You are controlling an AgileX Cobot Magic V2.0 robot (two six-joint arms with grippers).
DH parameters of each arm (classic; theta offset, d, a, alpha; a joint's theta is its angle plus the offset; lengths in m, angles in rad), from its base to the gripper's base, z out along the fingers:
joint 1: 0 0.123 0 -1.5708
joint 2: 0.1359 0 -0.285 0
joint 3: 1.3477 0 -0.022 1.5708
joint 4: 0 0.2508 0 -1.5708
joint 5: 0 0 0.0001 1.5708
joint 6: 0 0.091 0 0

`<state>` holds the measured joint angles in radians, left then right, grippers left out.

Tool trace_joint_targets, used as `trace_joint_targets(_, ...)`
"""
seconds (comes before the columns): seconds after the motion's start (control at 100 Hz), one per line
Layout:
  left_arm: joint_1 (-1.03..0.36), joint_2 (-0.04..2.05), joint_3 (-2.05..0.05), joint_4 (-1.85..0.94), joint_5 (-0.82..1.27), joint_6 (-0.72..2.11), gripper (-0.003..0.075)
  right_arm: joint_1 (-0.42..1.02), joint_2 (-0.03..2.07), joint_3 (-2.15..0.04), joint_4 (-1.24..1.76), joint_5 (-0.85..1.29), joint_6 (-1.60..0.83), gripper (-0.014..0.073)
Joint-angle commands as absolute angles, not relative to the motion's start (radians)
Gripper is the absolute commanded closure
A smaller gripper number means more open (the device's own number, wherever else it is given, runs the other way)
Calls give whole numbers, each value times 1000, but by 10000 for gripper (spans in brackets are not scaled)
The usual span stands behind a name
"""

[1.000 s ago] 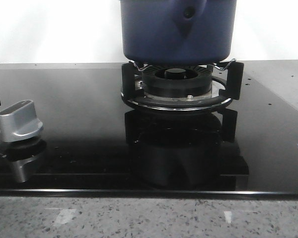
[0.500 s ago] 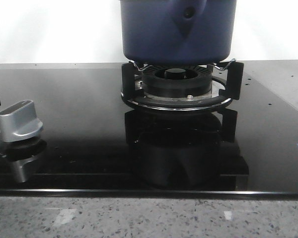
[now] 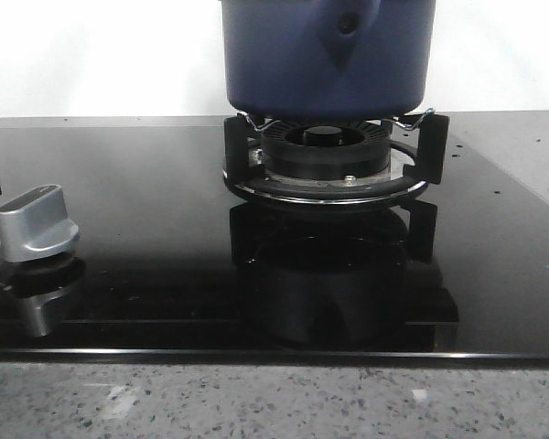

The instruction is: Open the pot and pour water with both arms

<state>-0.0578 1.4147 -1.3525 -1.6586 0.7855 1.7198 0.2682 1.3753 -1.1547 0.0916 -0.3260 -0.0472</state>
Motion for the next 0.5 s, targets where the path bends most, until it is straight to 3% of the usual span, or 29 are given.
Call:
trace_joint_targets(0.0, -70, 1371, -1395, -1764, 817, 1713, 442, 229, 1314, -1249, 136, -173, -42, 660)
trace_joint_targets(0.25, -171, 1380, -1395, -1769, 800, 1723, 442, 31, 1307, -1426, 171, 479, -42, 660)
trace_joint_targets(0.49, -258, 1436, -1395, -1778, 794, 1725, 442, -208, 1339, -1433, 171, 803, -42, 660)
